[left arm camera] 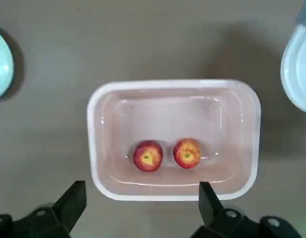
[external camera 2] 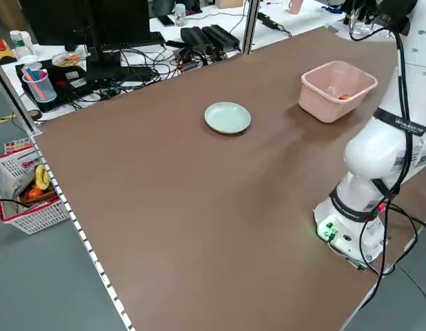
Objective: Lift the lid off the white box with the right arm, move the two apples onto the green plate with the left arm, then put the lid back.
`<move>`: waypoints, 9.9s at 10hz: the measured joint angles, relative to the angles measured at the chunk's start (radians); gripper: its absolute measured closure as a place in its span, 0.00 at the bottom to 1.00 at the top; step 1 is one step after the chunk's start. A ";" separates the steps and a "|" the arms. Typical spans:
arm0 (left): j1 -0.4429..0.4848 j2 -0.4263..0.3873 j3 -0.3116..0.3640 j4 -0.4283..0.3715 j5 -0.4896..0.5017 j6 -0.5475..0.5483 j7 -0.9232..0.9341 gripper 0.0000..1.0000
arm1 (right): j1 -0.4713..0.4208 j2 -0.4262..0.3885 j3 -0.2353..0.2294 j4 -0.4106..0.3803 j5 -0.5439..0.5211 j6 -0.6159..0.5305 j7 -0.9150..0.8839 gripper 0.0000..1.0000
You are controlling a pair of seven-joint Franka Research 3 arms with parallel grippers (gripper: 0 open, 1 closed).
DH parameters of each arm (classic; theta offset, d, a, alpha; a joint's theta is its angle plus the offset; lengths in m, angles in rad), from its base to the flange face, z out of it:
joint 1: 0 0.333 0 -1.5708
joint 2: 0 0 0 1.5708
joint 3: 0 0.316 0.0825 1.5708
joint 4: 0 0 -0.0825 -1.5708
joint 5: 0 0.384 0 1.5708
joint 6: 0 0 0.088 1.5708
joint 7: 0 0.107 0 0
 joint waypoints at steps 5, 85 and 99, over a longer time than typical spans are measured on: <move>-0.083 0.110 0.001 -0.104 0.009 0.200 -0.182 0.00 | -0.005 0.000 0.000 0.000 -0.003 -0.014 -0.005 0.93; 0.559 0.184 -0.502 -0.456 0.300 0.376 -0.215 0.03 | 0.034 0.000 0.019 0.011 -0.143 0.032 -0.320 0.93; 0.334 0.409 -0.387 -0.531 0.555 0.501 -0.493 0.02 | 0.034 0.000 0.020 0.011 -0.156 0.048 -0.375 0.93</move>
